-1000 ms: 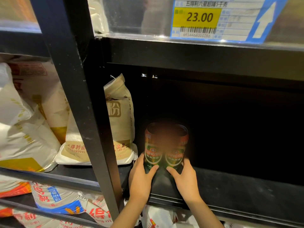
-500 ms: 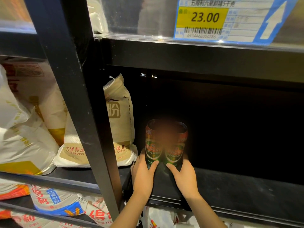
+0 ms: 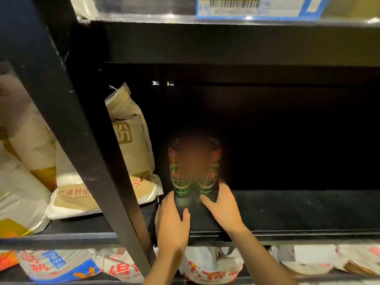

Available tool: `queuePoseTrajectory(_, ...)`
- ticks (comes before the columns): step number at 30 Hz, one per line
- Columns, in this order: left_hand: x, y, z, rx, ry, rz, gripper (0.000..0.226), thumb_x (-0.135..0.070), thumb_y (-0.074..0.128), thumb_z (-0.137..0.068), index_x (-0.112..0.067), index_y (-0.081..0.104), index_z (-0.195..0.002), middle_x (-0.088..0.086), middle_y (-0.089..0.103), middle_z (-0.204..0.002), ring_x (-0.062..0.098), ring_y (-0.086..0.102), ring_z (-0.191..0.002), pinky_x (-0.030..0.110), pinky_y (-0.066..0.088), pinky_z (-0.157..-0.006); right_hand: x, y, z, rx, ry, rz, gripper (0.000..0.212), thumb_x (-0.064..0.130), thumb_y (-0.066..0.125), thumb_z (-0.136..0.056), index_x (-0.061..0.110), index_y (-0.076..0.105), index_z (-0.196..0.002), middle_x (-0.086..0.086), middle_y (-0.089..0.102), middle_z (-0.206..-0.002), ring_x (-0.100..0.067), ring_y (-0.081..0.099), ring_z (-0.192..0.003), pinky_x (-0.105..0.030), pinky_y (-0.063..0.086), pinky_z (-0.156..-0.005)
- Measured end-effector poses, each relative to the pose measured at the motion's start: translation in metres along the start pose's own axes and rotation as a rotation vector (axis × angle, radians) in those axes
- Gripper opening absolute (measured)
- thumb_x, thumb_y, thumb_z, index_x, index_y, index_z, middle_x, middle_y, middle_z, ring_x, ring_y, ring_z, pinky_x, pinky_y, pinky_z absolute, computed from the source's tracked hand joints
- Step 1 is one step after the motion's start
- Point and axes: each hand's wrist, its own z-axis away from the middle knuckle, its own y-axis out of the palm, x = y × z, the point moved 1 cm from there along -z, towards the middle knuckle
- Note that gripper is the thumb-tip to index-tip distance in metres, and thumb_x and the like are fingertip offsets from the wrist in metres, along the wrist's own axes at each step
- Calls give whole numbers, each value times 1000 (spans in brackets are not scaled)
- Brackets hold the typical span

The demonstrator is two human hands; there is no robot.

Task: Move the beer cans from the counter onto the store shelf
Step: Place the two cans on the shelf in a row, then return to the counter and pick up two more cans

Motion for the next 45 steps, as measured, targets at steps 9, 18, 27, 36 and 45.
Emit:
queuePoseTrajectory(9, -22, -15, 44, 351, 353, -417, 47, -38, 47, -95, -21, 44, -138, -2, 34, -150, 21, 25, -141, 35, 22, -114, -24, -64, 112, 50, 30, 368, 38, 34, 45, -96, 20, 50, -131, 4, 46, -139, -15, 37, -132, -23, 24, -107)
queuePoseTrajectory(18, -151, 52, 207, 953, 875, -283, 35, -37, 49, -93, -32, 50, -128, -10, 53, -130, 12, 50, -118, 24, 39, -93, -85, -211, 336, -275, 538, 259, 29, 36, 48, -95, 29, 54, -122, 13, 55, -122, -4, 50, -109, -19, 38, -84)
queuePoseTrajectory(27, -212, 102, 507, 1499, 1249, -116, 42, -41, 49, -94, -31, 45, -134, -17, 46, -135, 1, 44, -121, 16, 35, -97, -100, -264, 668, -735, 1161, 100, 32, 41, 53, -92, 30, 55, -121, 19, 57, -122, 0, 51, -113, -16, 40, -88)
queuePoseTrajectory(36, -216, 78, 742, 1967, 1455, -30, 38, -35, 57, -91, -28, 52, -127, -16, 55, -123, -1, 51, -110, 16, 40, -89, -50, -248, 881, -1202, 1549, 30, 28, 42, 51, -93, 36, 52, -120, 22, 53, -119, 1, 48, -109, -18, 36, -85)
queuePoseTrajectory(45, -250, 121, 873, 2017, 1525, -69, 39, -36, 58, -90, -30, 51, -127, -18, 54, -123, 0, 50, -111, 18, 40, -92, -90, -313, 970, -1382, 1538, -21, 27, 35, 57, -92, 30, 55, -118, 21, 55, -117, 3, 48, -112, -2, 33, -79)
